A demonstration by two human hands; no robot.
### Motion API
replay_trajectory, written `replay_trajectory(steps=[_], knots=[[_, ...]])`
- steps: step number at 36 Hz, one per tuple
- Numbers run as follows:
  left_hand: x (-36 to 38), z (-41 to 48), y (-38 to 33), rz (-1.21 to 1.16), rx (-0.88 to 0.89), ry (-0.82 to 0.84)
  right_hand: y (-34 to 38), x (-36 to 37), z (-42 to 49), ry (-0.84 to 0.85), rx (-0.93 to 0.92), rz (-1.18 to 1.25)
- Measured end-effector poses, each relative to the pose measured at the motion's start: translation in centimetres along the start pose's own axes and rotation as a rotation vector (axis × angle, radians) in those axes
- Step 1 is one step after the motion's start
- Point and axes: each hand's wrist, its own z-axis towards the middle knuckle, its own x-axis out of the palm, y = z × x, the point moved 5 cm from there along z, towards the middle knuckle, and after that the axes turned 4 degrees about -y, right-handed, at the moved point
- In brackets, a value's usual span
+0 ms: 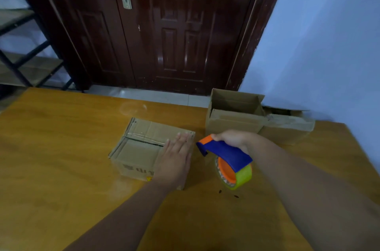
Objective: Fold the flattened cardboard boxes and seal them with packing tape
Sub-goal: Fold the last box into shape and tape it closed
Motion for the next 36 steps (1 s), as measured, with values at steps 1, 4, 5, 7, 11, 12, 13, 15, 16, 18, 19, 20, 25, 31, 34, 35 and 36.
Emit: replay_trajectory(steps=[1, 4, 5, 7, 11, 12, 13, 15, 16, 18, 19, 20, 25, 31, 34, 35, 36], knots=[[-0.2, 0.4, 0.5, 0.005, -0.023, 0.016, 0.0, -0.3, -0.1, -0.012, -0.007, 0.039], [-0.5, 1.5, 1.8, 0.027, 0.011, 0.158, 0.1, -0.8, -0.5, -0.005, -0.043, 0.156], [-0.5, 1.7, 2.1, 0.053, 0.057, 0.226, 0.2, -0.9, -0.6, 0.001, -0.057, 0.194], [-0.6, 2.1, 2.7, 0.147, 0.161, 0.367, 0.3, -1.1, -0.8, 0.0, -0.076, 0.279], [-0.4, 2.6, 4.5, 0.323, 0.175, 0.579, 0.5, -1.2, -1.0, 0.011, -0.112, 0.424], [-0.3, 2.8, 4.8, 0.37, 0.162, 0.616, 0.4, -1.2, -1.0, 0.01, -0.115, 0.443], [-0.2, 2.9, 4.9, 0.414, 0.154, 0.64, 0.4, -1.2, -0.9, 0.007, -0.118, 0.454], [0.0, 3.1, 4.6, 0.457, 0.138, 0.673, 0.4, -1.1, -0.9, 0.004, -0.123, 0.464], [0.1, 3.1, 4.3, 0.456, 0.123, 0.688, 0.4, -1.0, -0.9, 0.005, -0.122, 0.463], [0.4, 2.9, 3.7, 0.424, 0.077, 0.709, 0.3, -0.6, -0.8, 0.005, -0.112, 0.461], [0.6, 2.8, 3.4, 0.394, 0.047, 0.712, 0.3, -0.5, -0.8, 0.003, -0.107, 0.464], [0.7, 2.6, 3.2, 0.365, 0.015, 0.709, 0.3, -0.3, -0.7, -0.002, -0.105, 0.47], [1.8, 1.3, 1.6, 0.265, -0.163, 0.647, 0.8, -0.1, -0.4, 0.013, -0.127, 0.484], [1.7, 0.4, 0.1, 0.249, -0.44, 0.584, 2.2, 0.5, -0.7, 0.005, -0.167, 0.526], [0.7, 0.6, -0.3, 0.323, -0.423, 0.608, 2.9, 0.8, -0.7, 0.007, -0.178, 0.565], [0.1, 0.9, -0.2, 0.35, -0.38, 0.6, 3.1, 0.9, -0.8, 0.016, -0.181, 0.573], [-0.6, 1.4, -0.1, 0.364, -0.324, 0.57, 3.3, 0.9, -0.8, 0.027, -0.181, 0.575]])
